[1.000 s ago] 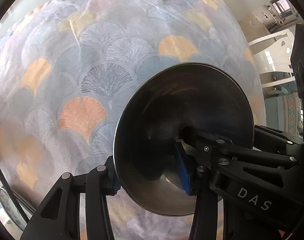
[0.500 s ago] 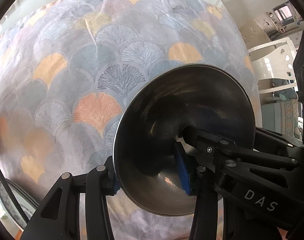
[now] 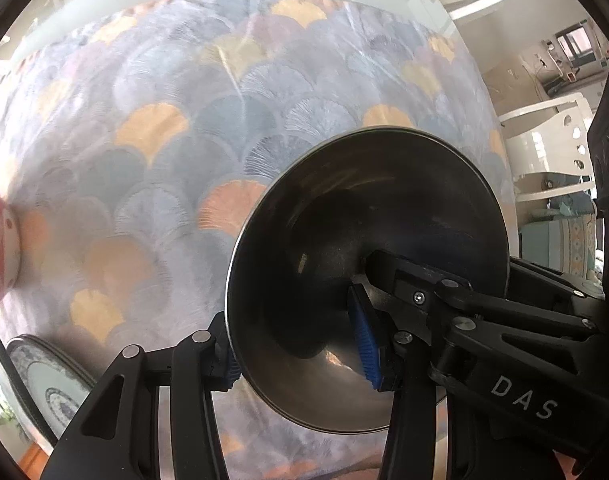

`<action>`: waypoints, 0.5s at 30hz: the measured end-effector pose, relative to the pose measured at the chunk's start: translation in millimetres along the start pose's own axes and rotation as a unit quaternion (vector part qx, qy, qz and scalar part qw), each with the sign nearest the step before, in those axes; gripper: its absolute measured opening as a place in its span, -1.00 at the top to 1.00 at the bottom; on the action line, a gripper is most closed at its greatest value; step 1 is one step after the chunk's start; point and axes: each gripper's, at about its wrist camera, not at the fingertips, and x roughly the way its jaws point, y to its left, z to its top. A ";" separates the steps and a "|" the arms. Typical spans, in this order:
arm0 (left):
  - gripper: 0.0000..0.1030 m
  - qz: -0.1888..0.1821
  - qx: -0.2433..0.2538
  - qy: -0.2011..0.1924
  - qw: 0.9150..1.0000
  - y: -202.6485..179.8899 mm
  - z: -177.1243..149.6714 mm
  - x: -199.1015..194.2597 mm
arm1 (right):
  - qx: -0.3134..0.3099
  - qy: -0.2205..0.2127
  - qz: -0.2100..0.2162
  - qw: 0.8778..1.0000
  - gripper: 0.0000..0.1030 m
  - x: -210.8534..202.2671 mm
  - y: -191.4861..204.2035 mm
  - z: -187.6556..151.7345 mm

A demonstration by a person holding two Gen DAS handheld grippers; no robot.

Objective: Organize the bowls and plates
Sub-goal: 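Lift the blue-sided steel bowl and carry it toward the nested pink bowls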

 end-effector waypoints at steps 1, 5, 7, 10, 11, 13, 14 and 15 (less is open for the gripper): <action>0.17 -0.001 -0.002 -0.002 1.000 2.3 -0.6 -4.2 | -0.003 -0.001 0.000 1.000 0.25 -2.2 3.5 0.3; 0.17 0.001 -0.007 -0.013 1.000 11.4 -2.0 -24.7 | -0.013 -0.010 0.002 1.000 0.24 -13.4 20.6 2.2; 0.17 0.001 -0.008 -0.020 1.000 16.7 -2.5 -35.2 | -0.019 -0.015 0.001 1.000 0.24 -19.5 30.4 3.8; 0.17 0.000 -0.013 -0.026 1.000 24.3 -1.5 -46.2 | -0.026 -0.020 0.000 0.999 0.24 -25.6 44.9 6.1; 0.17 0.000 -0.014 -0.028 0.999 27.4 -1.4 -49.9 | -0.028 -0.022 0.000 0.999 0.24 -27.9 49.6 6.7; 0.17 -0.002 -0.019 -0.033 0.999 35.4 -1.8 -58.2 | -0.033 -0.024 0.000 0.999 0.24 -30.6 58.8 8.0; 0.17 -0.003 -0.021 -0.034 0.999 37.8 -1.4 -60.6 | -0.035 -0.025 -0.001 0.999 0.24 -31.6 64.4 8.5; 0.17 -0.005 -0.023 -0.036 0.999 42.4 -1.8 -64.0 | -0.037 -0.027 -0.001 0.999 0.24 -33.4 69.6 8.6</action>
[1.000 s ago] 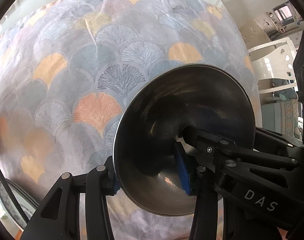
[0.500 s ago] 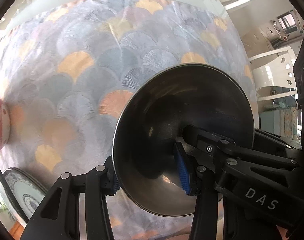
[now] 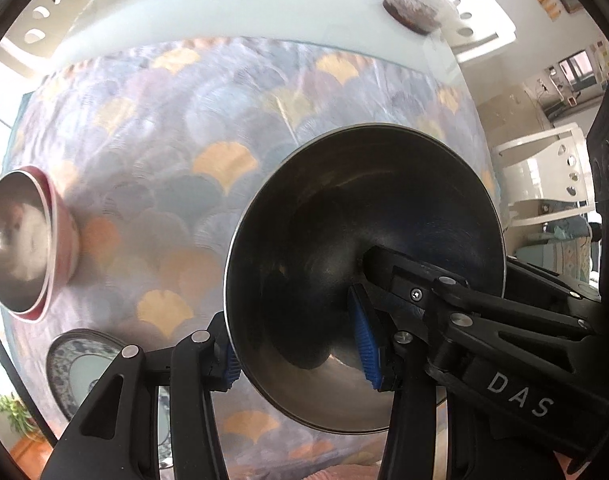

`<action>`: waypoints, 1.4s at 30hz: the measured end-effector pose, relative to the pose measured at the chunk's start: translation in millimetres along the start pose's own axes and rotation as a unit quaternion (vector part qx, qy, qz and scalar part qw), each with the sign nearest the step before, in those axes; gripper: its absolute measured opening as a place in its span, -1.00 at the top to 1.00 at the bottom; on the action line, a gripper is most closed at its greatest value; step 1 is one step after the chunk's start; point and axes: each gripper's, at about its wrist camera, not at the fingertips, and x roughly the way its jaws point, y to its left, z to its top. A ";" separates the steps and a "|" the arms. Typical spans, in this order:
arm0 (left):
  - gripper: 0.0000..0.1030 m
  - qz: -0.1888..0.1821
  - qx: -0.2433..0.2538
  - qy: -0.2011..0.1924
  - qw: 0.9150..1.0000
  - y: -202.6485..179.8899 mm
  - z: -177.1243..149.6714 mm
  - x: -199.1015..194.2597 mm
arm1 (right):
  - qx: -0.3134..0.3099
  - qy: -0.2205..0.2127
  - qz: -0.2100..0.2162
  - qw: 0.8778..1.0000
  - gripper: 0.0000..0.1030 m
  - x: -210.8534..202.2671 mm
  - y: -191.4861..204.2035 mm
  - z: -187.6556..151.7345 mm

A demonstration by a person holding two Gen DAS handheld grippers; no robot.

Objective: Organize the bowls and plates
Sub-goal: 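Lift the blue-sided steel bowl and carry it toward the nested pink bowls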

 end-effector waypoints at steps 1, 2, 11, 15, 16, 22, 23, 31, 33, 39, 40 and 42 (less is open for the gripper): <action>0.16 -0.002 -0.002 0.000 1.000 2.1 0.1 -1.6 | -0.001 -0.001 0.000 1.000 0.24 -1.4 4.3 0.9; 0.15 -0.005 -0.005 0.000 1.000 5.8 0.5 -4.7 | -0.003 -0.004 0.001 1.000 0.24 -2.9 9.3 1.6; 0.13 -0.022 -0.011 -0.005 1.000 33.9 3.5 -20.0 | -0.007 -0.011 -0.009 1.000 0.24 -8.4 46.3 6.6; 0.11 -0.028 -0.013 -0.006 1.000 49.5 4.3 -30.4 | -0.009 -0.012 -0.013 1.000 0.24 -9.9 65.4 9.4; 0.11 -0.028 -0.013 -0.008 0.999 53.6 5.2 -33.0 | -0.009 -0.013 -0.014 1.000 0.24 -10.2 69.1 9.9; 0.11 -0.026 -0.018 -0.014 0.999 83.5 8.9 -46.8 | -0.019 -0.016 -0.011 1.000 0.24 -4.2 101.9 16.9; 0.11 -0.024 -0.021 -0.014 0.999 90.1 9.4 -48.4 | -0.021 -0.016 -0.010 1.000 0.24 -1.8 106.7 17.7; 0.11 -0.019 -0.039 -0.012 0.999 131.5 11.3 -53.2 | -0.028 -0.003 0.005 1.000 0.23 21.8 143.9 28.3; 0.11 -0.019 -0.042 -0.012 0.999 140.6 12.6 -53.8 | -0.029 0.000 0.007 1.000 0.23 27.4 152.6 31.1; 0.11 -0.019 -0.060 -0.014 0.998 168.9 16.4 -56.0 | -0.035 0.008 0.014 0.999 0.23 42.7 176.3 39.6; 0.11 -0.020 -0.062 -0.015 0.998 172.9 16.2 -56.7 | -0.035 0.009 0.015 0.999 0.23 44.9 180.1 41.1; 0.11 -0.019 -0.069 -0.016 0.997 181.9 18.0 -57.0 | -0.035 0.011 0.019 0.999 0.23 50.6 188.1 44.5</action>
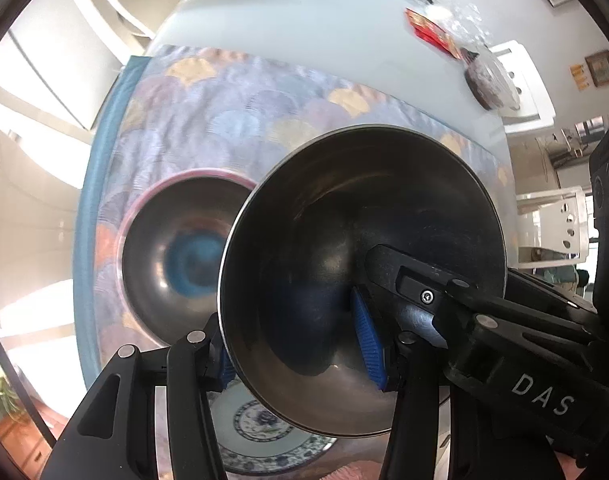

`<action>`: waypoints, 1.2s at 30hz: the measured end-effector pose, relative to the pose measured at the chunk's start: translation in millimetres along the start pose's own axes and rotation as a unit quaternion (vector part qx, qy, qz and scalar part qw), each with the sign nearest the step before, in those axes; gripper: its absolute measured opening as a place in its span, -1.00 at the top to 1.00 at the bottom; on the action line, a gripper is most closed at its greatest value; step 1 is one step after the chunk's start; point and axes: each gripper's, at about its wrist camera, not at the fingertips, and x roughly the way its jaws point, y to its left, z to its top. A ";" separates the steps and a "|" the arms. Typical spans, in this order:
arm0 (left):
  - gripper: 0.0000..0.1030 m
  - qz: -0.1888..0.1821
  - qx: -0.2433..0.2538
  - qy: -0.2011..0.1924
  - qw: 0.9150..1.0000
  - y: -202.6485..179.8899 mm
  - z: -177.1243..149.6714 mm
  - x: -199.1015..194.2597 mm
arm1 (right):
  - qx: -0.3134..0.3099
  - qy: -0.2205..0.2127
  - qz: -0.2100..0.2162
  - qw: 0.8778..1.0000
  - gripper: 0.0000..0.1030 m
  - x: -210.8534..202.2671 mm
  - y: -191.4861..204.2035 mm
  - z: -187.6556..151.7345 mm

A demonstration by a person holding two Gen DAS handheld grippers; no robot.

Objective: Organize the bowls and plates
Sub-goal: 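Lift the blue-sided steel bowl and carry it toward the nested pink bowls, then lower the blue-sided bowl into the pink-sided steel bowl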

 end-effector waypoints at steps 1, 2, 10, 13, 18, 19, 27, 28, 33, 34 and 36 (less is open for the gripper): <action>0.11 0.000 -0.004 0.000 1.000 5.9 1.2 0.1 | 0.000 0.003 0.004 1.000 0.23 3.7 3.5 1.8; 0.11 -0.001 -0.007 0.001 1.000 9.0 3.0 1.6 | 0.000 0.005 0.006 1.000 0.23 6.6 5.9 3.4; 0.11 -0.001 -0.024 0.005 1.000 42.8 5.3 2.0 | -0.013 0.028 0.012 0.999 0.23 33.8 28.3 13.7; 0.11 0.000 -0.032 0.008 0.999 53.3 5.1 3.8 | -0.010 0.037 0.024 0.999 0.23 45.0 31.3 15.8; 0.11 -0.007 -0.042 0.010 0.999 64.6 2.6 6.2 | -0.010 0.047 0.033 0.998 0.23 54.6 33.8 15.5; 0.11 -0.008 -0.044 0.009 0.999 65.4 2.1 5.7 | -0.008 0.047 0.034 0.998 0.23 55.8 34.0 15.4; 0.11 -0.009 -0.058 -0.002 0.998 80.2 1.2 -2.2 | -0.005 0.044 0.043 0.998 0.23 56.2 35.9 14.8; 0.11 -0.008 -0.058 -0.004 0.998 81.5 0.6 -3.7 | -0.006 0.044 0.044 0.998 0.23 55.6 36.0 14.4; 0.07 -0.003 -0.061 -0.008 0.998 88.3 -1.1 -9.6 | -0.007 0.044 0.040 0.998 0.21 52.0 34.7 14.0; 0.07 0.001 -0.059 -0.013 0.998 88.8 -1.3 -13.1 | -0.006 0.043 0.038 0.998 0.21 50.0 33.6 13.7; 0.06 0.000 -0.051 -0.028 0.998 89.9 -2.0 -25.3 | -0.007 0.039 0.037 0.999 0.14 44.9 32.0 13.2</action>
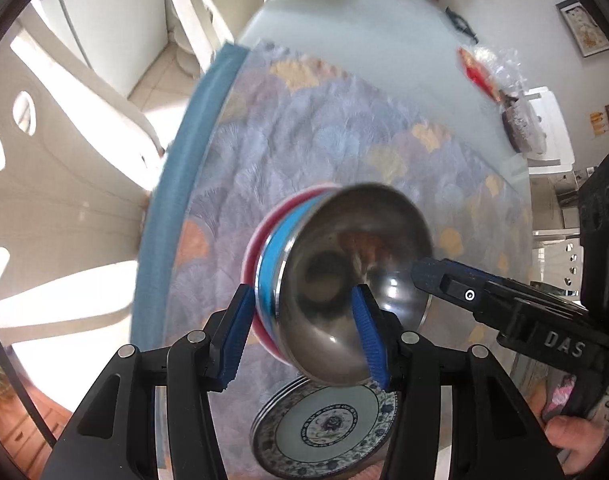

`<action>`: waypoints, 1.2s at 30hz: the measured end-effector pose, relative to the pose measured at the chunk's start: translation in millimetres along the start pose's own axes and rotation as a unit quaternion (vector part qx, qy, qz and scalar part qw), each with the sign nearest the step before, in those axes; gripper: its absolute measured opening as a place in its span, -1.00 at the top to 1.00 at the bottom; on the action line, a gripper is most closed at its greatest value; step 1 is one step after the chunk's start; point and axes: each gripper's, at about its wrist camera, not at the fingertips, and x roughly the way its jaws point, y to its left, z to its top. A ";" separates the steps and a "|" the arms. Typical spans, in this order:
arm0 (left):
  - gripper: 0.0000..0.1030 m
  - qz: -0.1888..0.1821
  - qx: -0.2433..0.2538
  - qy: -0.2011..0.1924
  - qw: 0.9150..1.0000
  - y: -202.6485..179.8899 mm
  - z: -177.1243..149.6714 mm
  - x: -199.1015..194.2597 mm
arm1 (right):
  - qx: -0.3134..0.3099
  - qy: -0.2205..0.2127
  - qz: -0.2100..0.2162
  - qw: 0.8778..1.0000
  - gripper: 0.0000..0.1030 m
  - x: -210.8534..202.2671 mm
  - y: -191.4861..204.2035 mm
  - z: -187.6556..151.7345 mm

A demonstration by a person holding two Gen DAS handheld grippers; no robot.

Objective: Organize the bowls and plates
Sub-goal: 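Lower the blue-sided bowl into the pink-sided steel bowl, then lift the nested bowl stack with both grippers and carry it to the floral plates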

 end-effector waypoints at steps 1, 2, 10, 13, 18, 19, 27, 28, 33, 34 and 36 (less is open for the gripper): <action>0.03 -0.001 0.005 -0.007 1.000 0.4 0.5 -4.8 | -0.001 -0.003 -0.001 1.000 0.09 -3.1 -0.7 -0.6; -0.04 0.006 0.010 -0.014 1.000 2.0 1.9 -8.6 | -0.003 -0.009 -0.004 1.000 -0.04 -6.7 -1.8 -1.4; -0.29 -0.003 -0.018 0.029 0.999 33.0 8.1 32.3 | 0.026 0.021 -0.006 0.999 -0.11 29.3 -23.5 -1.7; -0.23 -0.033 -0.036 0.047 0.998 41.2 6.6 51.0 | 0.042 0.040 0.007 0.998 -0.11 56.5 -29.5 -4.6; -0.25 -0.097 -0.057 0.064 0.992 45.9 2.9 72.6 | 0.091 0.035 0.080 0.992 -0.22 79.2 -44.1 -7.7; -0.25 -0.106 -0.058 0.061 0.991 45.9 2.9 74.2 | 0.100 0.028 0.091 0.990 -0.22 80.2 -48.2 -7.8; -0.13 -0.037 0.090 0.009 0.995 -3.5 -6.1 60.9 | 0.085 -0.006 0.092 0.992 0.09 63.5 -52.6 -7.0; -0.13 -0.037 0.093 0.010 0.995 -5.0 -6.4 60.4 | 0.087 -0.007 0.090 0.992 0.09 62.0 -52.9 -7.9; -0.13 -0.033 0.107 0.008 0.994 -7.9 -9.8 55.5 | 0.080 -0.008 0.081 0.993 0.09 59.2 -48.7 -14.2; -0.13 -0.033 0.106 0.010 0.994 -8.1 -9.1 54.6 | 0.086 -0.007 0.084 0.993 0.09 57.7 -49.5 -16.3; -0.13 -0.035 0.099 0.010 0.994 -8.0 -9.6 51.4 | 0.090 -0.009 0.084 0.992 0.09 54.4 -48.0 -18.9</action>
